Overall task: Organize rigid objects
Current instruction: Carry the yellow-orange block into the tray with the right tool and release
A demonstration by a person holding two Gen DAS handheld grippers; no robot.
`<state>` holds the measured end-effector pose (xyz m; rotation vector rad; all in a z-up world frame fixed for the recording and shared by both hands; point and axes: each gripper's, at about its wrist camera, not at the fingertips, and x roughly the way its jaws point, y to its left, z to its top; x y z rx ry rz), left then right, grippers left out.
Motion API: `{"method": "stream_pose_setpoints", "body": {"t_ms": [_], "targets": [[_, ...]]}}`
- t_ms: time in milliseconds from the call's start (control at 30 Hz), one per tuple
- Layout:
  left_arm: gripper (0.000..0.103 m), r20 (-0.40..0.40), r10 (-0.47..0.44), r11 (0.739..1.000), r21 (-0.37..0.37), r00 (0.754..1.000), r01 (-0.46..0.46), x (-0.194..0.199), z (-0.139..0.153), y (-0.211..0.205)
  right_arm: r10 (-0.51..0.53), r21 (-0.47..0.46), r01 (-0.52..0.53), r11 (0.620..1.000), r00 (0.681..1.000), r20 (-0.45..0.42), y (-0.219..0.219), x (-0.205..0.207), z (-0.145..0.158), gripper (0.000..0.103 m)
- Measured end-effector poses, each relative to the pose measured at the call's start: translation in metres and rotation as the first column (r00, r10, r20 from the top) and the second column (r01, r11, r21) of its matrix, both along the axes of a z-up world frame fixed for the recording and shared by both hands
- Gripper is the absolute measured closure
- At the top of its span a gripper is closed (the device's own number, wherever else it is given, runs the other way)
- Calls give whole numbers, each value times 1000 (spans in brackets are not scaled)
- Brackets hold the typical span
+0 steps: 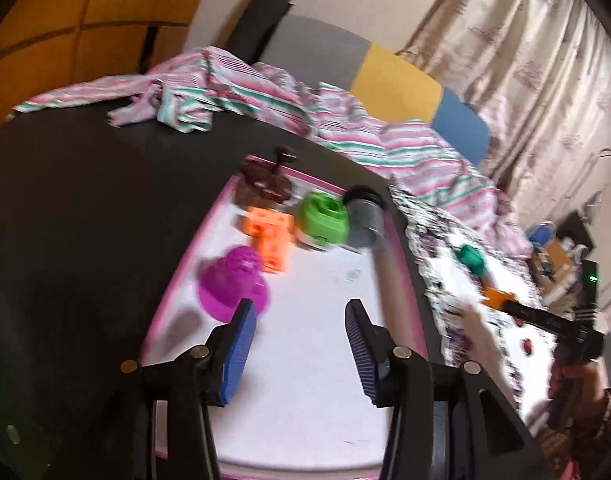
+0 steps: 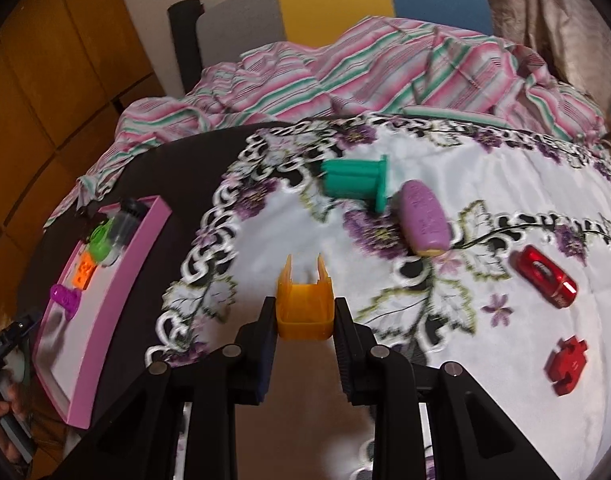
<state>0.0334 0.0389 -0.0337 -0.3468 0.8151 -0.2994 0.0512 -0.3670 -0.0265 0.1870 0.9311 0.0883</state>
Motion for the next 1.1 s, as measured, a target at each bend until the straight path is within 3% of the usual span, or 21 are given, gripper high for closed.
{"method": "stream_pose_setpoints", "body": {"t_ms": [200,467,700,900,1100], "targets": [[56,-3,-47,999,11,999,47,-10,-1,-14,66,102,-68,992,998,22,43,-1,5,76],[56,2,-55,998,38,998,55,-15,-1,-17,193,162,-203,966,978,79,118,11,22,76],[56,-2,-49,998,38,999,49,-21,0,-11,281,200,-283,938,959,39,183,35,9,76],[57,1,-40,999,33,999,40,-27,1,-4,295,289,-283,915,955,1,211,52,-6,76],[57,-9,-27,999,21,1000,27,-28,0,2,263,407,-206,890,961,-88,221,73,-31,76]]}}
